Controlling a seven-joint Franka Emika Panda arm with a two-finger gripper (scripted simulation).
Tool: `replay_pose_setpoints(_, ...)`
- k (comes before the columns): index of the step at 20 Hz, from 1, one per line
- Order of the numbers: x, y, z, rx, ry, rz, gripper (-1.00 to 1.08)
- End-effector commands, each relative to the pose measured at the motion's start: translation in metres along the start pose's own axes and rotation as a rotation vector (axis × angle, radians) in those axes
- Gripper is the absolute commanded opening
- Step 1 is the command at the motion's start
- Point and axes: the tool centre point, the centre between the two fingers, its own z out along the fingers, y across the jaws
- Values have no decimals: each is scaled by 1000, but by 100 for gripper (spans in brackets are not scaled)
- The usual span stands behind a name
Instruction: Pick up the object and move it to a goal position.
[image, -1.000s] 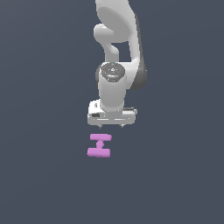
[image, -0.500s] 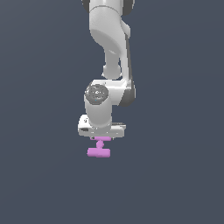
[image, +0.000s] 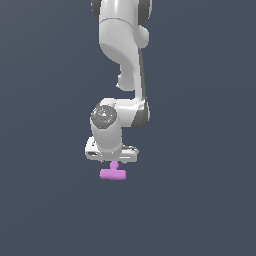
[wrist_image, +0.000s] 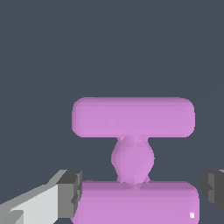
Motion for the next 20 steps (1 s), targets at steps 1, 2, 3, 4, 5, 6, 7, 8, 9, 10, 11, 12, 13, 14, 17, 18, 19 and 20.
replay_pose_setpoints(1,0,0,0,0,1,0,100)
replay_pose_setpoints(2,0,0,1,0,1,0,100)
replay_pose_setpoints(3,0,0,3,0,1,0,100)
replay_pose_setpoints(4,0,0,6,0,1,0,100)
replay_pose_setpoints(5,0,0,9,0,1,0,100)
replay_pose_setpoints(6,0,0,13,0,1,0,100)
replay_pose_setpoints(7,0,0,18,0,1,0,100)
replay_pose_setpoints(8,0,0,23,0,1,0,100)
replay_pose_setpoints(9,0,0,30,0,1,0,100)
replay_pose_setpoints(10,0,0,35,0,1,0,100)
replay_pose_setpoints(11,0,0,40,1,2,1,100)
replay_pose_setpoints(12,0,0,43,1,2,1,100)
replay_pose_setpoints(13,0,0,47,1,2,1,100)
replay_pose_setpoints(14,0,0,49,1,2,1,100)
replay_pose_setpoints(17,1,0,51,1,2,1,100)
replay_pose_setpoints(18,1,0,51,1,2,1,100)
replay_pose_setpoints(19,1,0,51,1,2,1,-100)
replay_pose_setpoints(20,1,0,51,1,2,1,-100)
